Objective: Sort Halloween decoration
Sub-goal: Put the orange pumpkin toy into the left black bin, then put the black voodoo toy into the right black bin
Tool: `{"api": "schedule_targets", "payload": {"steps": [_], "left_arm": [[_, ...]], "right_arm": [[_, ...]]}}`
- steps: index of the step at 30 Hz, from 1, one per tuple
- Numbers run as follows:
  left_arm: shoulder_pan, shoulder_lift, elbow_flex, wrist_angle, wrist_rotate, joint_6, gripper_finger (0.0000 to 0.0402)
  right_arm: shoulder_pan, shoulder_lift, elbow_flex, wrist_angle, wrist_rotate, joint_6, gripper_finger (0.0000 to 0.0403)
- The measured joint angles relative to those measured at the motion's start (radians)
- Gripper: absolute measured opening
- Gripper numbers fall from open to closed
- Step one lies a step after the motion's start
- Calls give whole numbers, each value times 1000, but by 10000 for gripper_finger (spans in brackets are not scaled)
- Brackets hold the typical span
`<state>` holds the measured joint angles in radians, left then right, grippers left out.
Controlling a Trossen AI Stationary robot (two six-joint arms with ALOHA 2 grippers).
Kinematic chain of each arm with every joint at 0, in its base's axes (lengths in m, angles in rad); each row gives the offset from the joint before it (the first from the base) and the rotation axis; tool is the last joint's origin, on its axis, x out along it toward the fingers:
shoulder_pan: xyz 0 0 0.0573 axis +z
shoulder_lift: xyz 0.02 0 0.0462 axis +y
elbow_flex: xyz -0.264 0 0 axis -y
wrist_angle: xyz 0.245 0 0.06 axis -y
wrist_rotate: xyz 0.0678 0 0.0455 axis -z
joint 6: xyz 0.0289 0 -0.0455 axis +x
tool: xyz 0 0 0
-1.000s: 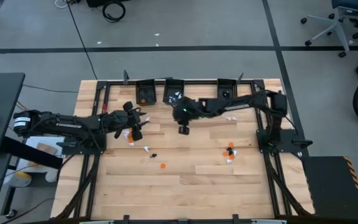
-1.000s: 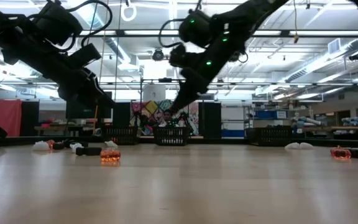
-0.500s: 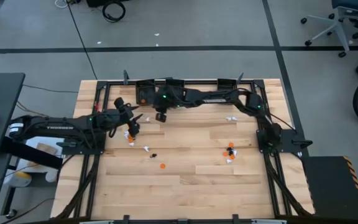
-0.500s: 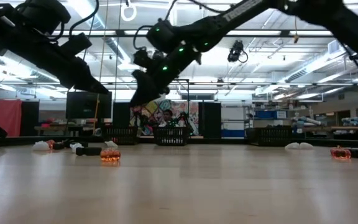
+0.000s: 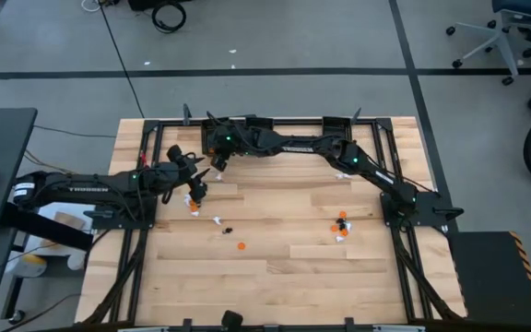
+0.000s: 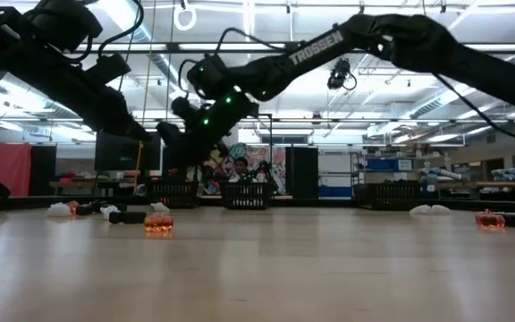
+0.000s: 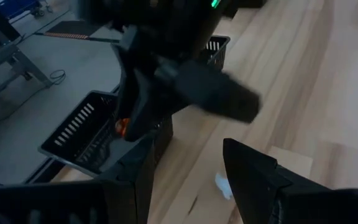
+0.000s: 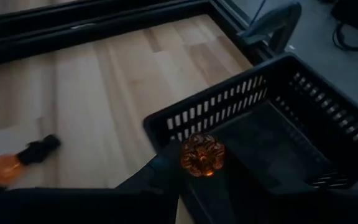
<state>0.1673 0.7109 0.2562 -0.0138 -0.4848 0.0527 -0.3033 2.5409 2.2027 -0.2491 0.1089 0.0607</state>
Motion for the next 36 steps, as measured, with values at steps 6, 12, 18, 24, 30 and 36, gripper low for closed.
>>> {"api": "schedule_targets", "payload": {"steps": [6, 12, 18, 24, 30, 36], "left_arm": [[0, 0, 0, -1, -1, 0, 172], [0, 0, 0, -1, -1, 0, 172], [0, 0, 0, -1, -1, 0, 172], [0, 0, 0, -1, -4, 10, 172], [0, 0, 0, -1, -5, 10, 172], [0, 0, 0, -1, -5, 10, 172]], "right_arm": [[-13, 62, 34, 25, 6, 64, 112], [-15, 60, 34, 40, 93, 70, 112], [-14, 60, 33, 39, 89, 70, 112], [-15, 60, 32, 36, 70, 55, 118], [-14, 60, 32, 15, 44, 49, 162], [-15, 60, 32, 16, 44, 47, 200]]}}
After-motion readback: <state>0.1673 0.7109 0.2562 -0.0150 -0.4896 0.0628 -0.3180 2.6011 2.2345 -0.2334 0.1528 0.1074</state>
